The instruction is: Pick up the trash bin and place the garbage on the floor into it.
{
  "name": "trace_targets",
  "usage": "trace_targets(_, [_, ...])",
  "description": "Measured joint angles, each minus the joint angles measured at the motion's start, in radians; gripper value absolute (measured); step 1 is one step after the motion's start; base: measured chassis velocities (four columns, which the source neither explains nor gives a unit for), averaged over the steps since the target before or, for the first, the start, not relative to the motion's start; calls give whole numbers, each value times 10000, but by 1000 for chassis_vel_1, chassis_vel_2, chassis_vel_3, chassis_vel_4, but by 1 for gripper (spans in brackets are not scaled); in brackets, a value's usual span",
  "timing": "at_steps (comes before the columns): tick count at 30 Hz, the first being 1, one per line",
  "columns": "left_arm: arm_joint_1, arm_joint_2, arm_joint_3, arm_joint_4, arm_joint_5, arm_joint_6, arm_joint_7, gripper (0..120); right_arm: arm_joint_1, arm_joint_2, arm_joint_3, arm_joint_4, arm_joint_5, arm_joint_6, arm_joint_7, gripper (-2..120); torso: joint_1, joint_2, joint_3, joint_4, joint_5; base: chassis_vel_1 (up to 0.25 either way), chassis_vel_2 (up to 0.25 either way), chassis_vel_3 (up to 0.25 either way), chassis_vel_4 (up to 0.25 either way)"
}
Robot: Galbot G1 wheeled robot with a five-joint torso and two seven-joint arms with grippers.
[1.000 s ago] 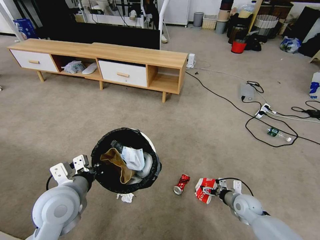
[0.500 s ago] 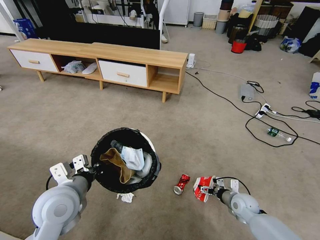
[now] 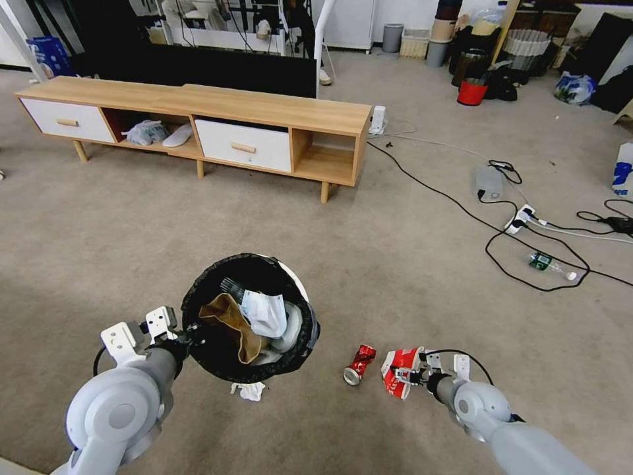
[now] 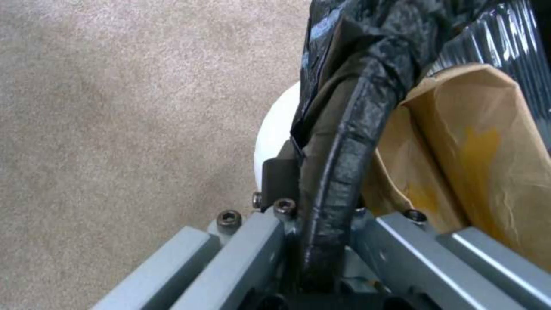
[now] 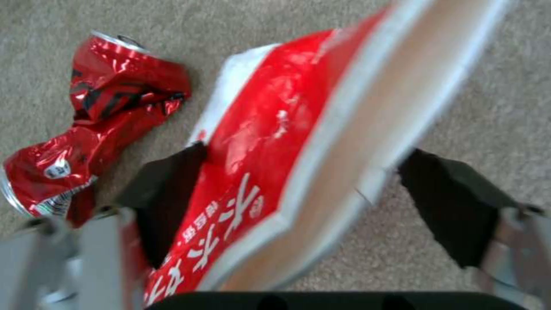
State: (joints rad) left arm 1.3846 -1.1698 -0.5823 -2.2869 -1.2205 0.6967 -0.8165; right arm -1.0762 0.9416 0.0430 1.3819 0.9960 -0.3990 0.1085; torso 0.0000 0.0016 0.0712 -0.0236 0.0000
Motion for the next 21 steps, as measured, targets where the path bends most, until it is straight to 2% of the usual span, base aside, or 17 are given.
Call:
trace_targets(1, [0,0,0,0,0,0,0,0,0,0,0,0,0,0,0,80,0,0,0,0,0,0,0,0,0])
trace_targets(3, [-39,5,-12,9,-2,-3,0,0,31,29,-18,0,11,1,6,70,0,0,0,0,1,0,0,0,0])
trace_targets(4, [-39,5,-12,9,-2,-3,0,0,31,29,-18,0,11,1,6,70,0,0,0,0,1,0,0,0,0])
trace_targets(6, [-61,5,-16,23,-6,-5,1,0,55,44,-20,0,27,4,8,59,0,0,0,0,0,0,0,0,0])
trace_targets(7, [-61,5,-16,23,-6,-5,1,0,55,44,-20,0,27,4,8,59,0,0,0,0,0,0,0,0,0])
trace_targets(8, [-70,6,-16,23,-7,-6,2,0,55,46,-20,-2,28,8,8,52,0,0,0,0,0,0,0,0,0])
trace_targets(10, [-81,10,-16,23,-12,-5,1,0,54,50,-9,-6,27,13,7,49,0,1,0,0,0,0,0,0,0])
trace_targets(13, [-106,32,-15,34,-28,-6,1,0,33,57,31,-10,22,18,0,36,0,1,0,0,1,0,0,0,0])
trace_targets(15, [-110,33,-12,39,-29,-6,1,0,27,57,43,-10,22,19,-2,33,0,0,0,0,1,0,0,0,0])
trace_targets(16, [-122,29,2,52,-29,-6,1,0,17,50,58,-4,20,22,-5,25,0,1,0,0,1,0,0,0,0])
trace_targets(19, [-130,11,35,62,-26,-6,-3,0,-6,40,94,1,16,25,-8,19,0,2,0,-1,1,0,0,0,0])
trace_targets(21, [-129,-17,87,64,-8,-6,-7,0,-65,8,189,54,13,29,-8,9,0,3,0,-2,1,0,0,0,0])
